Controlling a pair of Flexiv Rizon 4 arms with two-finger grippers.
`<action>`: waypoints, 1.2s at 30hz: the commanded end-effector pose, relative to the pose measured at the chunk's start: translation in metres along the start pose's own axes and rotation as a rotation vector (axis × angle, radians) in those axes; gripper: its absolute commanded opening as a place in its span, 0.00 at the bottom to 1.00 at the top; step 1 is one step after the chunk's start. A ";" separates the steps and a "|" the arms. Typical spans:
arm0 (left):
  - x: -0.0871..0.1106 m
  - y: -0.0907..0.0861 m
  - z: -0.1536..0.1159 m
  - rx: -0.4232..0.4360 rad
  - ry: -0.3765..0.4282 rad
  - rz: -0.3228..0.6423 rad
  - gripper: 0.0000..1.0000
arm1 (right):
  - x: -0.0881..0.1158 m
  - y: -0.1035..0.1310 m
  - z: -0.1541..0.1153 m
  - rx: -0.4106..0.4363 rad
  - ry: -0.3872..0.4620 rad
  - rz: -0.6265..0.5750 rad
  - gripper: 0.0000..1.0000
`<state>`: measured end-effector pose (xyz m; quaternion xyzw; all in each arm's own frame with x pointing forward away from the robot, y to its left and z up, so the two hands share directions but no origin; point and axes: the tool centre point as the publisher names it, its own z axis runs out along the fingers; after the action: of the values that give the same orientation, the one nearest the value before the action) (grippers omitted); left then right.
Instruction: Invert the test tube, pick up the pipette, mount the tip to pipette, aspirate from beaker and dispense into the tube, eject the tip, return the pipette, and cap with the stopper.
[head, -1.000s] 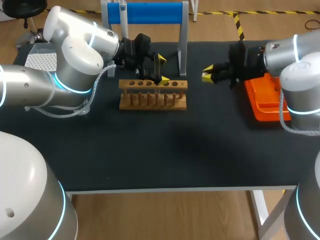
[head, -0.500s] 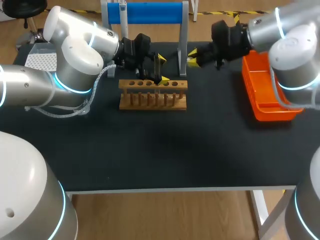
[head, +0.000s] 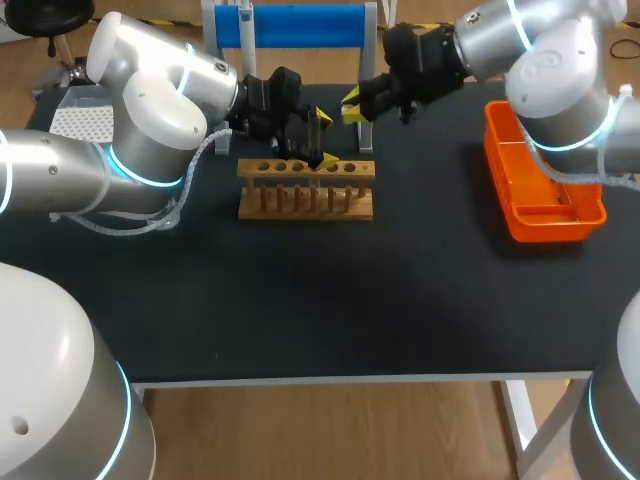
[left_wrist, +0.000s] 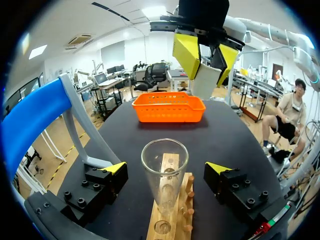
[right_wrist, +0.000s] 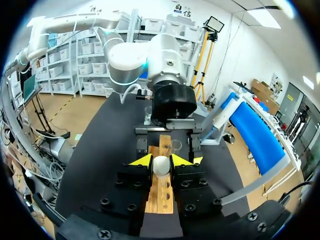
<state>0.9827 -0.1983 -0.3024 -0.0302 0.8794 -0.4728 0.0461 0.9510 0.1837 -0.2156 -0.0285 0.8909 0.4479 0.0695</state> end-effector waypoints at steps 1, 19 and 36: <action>0.000 0.000 0.001 -0.002 0.000 -0.001 1.00 | -0.012 0.008 0.008 0.025 0.045 0.002 0.00; 0.000 0.000 0.001 -0.002 0.000 -0.001 1.00 | -0.025 0.024 0.022 0.049 0.102 0.042 0.00; 0.000 0.000 0.001 -0.002 0.000 -0.001 1.00 | -0.025 0.025 0.032 0.056 0.123 0.046 0.00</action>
<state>0.9827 -0.1983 -0.3024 -0.0302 0.8794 -0.4728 0.0461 0.9741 0.2239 -0.2109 -0.0326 0.9050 0.4242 0.0081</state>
